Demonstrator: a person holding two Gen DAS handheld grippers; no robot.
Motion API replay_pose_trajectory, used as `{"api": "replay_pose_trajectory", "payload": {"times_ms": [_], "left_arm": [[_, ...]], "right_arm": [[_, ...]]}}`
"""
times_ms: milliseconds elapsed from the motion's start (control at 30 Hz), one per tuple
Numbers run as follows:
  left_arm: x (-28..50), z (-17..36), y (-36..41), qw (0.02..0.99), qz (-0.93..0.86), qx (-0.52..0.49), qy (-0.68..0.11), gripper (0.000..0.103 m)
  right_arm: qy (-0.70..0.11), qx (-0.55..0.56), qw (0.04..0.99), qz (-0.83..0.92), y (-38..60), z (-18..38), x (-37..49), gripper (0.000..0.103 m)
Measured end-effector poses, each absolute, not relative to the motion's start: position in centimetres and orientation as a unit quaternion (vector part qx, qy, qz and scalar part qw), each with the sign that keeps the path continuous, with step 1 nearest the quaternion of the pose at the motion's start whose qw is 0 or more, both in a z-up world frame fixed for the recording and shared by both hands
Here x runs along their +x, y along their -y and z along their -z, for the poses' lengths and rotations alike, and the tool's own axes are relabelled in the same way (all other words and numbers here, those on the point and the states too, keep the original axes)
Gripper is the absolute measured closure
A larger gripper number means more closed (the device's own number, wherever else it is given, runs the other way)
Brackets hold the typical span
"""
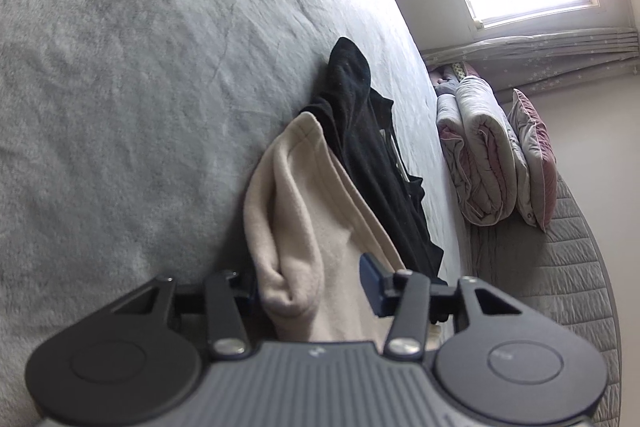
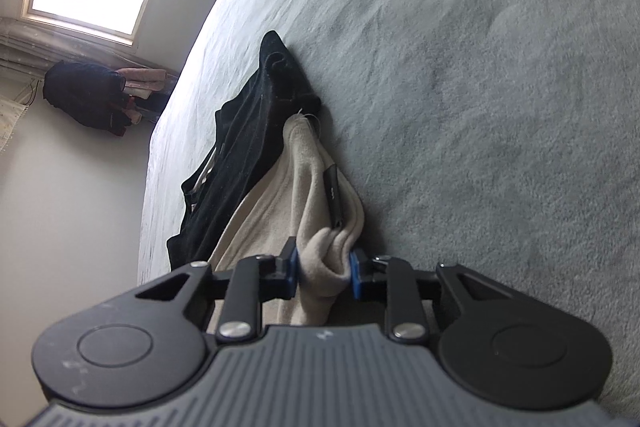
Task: Fold clothes
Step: 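Close both grippers on the folded cream edge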
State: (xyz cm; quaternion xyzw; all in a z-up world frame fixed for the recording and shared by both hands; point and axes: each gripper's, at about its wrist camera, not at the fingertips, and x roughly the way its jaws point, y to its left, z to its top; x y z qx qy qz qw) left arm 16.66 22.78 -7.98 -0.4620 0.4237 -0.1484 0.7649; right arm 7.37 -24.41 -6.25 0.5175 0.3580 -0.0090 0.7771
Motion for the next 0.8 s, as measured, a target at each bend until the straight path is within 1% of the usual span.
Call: {"api": "replay_pose_trajectory", "payload": {"times_ms": [100,233,300,533,600,633,700,733,800], "left_arm": [[16.8,8.2,-22.5,0.765,0.143,-0.466,-0.421,0.061],[16.9,8.7,-22.3,0.764,0.135,-0.472,-0.419,0.073],[16.9,9.0,-22.3,0.762,0.131,-0.477,-0.417,0.076],[16.8,9.6,-22.5,0.762,0.121,-0.481,-0.417,0.093],[16.6,9.8,-22.7,0.759,0.12,-0.486,-0.416,0.093],[16.6,9.9,-22.7,0.76,0.12,-0.486,-0.415,0.094],[16.5,10.0,-22.8,0.761,0.119,-0.485,-0.414,0.096],[16.5,10.0,-22.8,0.762,0.119,-0.485,-0.413,0.096],[16.4,9.8,-22.8,0.76,0.112,-0.486,-0.418,0.097]], "right_arm": [[-0.355,0.521,0.776,0.006,24.4,6.3,7.4,0.077],[-0.351,0.521,0.778,0.001,24.0,6.4,7.8,0.077],[-0.347,0.525,0.777,-0.002,24.0,6.6,7.9,0.077],[-0.332,0.537,0.776,-0.01,24.0,7.0,7.8,0.078],[-0.329,0.538,0.776,-0.01,24.0,7.1,7.8,0.079],[-0.329,0.538,0.776,-0.01,24.0,7.1,7.9,0.082],[-0.329,0.538,0.776,-0.007,24.0,7.2,8.0,0.086],[-0.329,0.538,0.776,-0.005,24.1,7.2,8.0,0.09],[-0.329,0.546,0.77,0.0,24.1,7.2,7.8,0.09]]}}
